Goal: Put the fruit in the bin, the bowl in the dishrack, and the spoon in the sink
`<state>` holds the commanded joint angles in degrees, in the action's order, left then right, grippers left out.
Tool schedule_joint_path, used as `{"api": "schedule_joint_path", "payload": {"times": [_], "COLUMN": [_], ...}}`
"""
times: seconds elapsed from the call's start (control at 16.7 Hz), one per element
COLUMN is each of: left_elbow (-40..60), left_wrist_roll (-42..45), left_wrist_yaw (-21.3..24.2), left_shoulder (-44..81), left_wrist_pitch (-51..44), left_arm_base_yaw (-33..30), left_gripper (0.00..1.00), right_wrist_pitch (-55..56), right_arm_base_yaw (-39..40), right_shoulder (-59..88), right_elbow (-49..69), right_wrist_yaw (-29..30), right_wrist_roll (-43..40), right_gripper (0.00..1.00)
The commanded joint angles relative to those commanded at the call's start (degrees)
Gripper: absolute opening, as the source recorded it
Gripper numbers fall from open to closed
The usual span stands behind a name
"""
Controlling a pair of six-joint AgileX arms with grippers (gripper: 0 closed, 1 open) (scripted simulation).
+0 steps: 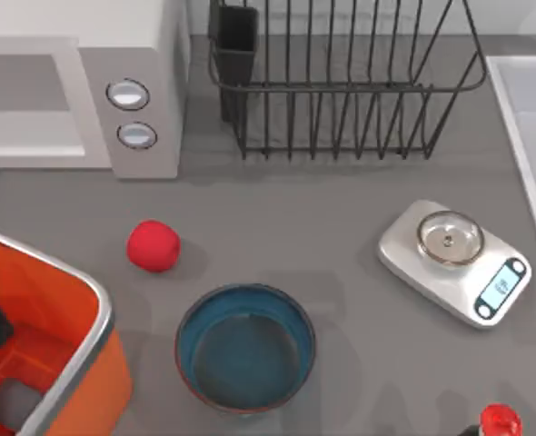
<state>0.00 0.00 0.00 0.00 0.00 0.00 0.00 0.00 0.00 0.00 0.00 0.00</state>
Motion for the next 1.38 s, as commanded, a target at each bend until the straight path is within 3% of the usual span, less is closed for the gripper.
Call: {"api": "schedule_joint_path", "payload": {"times": [0.24,0.54,1.02,1.38], "left_elbow": [0.96,10.10,40.94,65.61], "left_wrist_roll": [0.75,5.39,12.33,10.70], "left_wrist_yaw": [0.42,1.85,1.11,-0.01], "left_shoulder": [1.71,16.37,64.73,95.98], "left_wrist_pitch": [-1.09,-8.60,-29.99,-47.56], "left_arm_base_yaw": [-1.49,-10.59,-25.53,-28.92], "left_gripper": [1.00,1.00,1.00,1.00], "right_wrist_pitch": [0.00,0.00,0.00,0.00], "right_arm_base_yaw": [0.00,0.00,0.00,0.00], "right_shoulder": [0.00,0.00,0.00,0.00], "right_elbow": [0.00,0.00,0.00,0.00], "right_wrist_yaw": [0.00,0.00,0.00,0.00], "right_wrist_roll": [0.00,0.00,0.00,0.00], "right_gripper": [1.00,1.00,1.00,1.00]}}
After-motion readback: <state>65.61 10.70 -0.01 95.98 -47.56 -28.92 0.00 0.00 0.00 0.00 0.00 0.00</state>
